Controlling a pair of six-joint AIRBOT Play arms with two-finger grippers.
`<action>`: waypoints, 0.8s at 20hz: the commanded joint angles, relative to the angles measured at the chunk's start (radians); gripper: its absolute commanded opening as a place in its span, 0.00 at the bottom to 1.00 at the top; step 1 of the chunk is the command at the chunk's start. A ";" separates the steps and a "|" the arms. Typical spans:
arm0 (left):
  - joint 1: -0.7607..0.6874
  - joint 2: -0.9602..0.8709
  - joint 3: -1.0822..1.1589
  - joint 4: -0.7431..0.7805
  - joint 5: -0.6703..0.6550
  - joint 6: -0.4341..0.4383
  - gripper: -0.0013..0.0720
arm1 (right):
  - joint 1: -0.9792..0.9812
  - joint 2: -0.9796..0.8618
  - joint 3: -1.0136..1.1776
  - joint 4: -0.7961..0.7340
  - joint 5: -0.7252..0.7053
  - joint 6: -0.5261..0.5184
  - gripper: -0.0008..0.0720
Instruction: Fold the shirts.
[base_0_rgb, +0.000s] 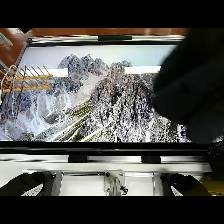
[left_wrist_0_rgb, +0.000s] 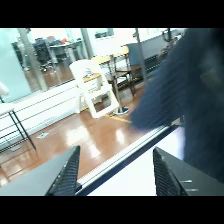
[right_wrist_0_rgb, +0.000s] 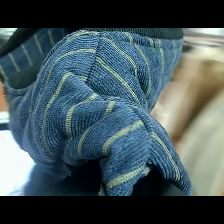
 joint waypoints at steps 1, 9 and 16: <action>0.027 -0.004 -0.001 0.010 0.009 0.001 0.75 | -0.014 0.068 -0.001 -0.144 -0.187 0.053 0.16; 0.035 -0.004 -0.001 0.010 0.008 0.001 0.75 | -0.014 0.072 -0.001 -0.475 -0.214 0.103 0.16; 0.035 -0.005 -0.001 0.010 0.003 -0.009 0.75 | -0.015 0.067 -0.001 -0.677 -0.215 0.267 0.16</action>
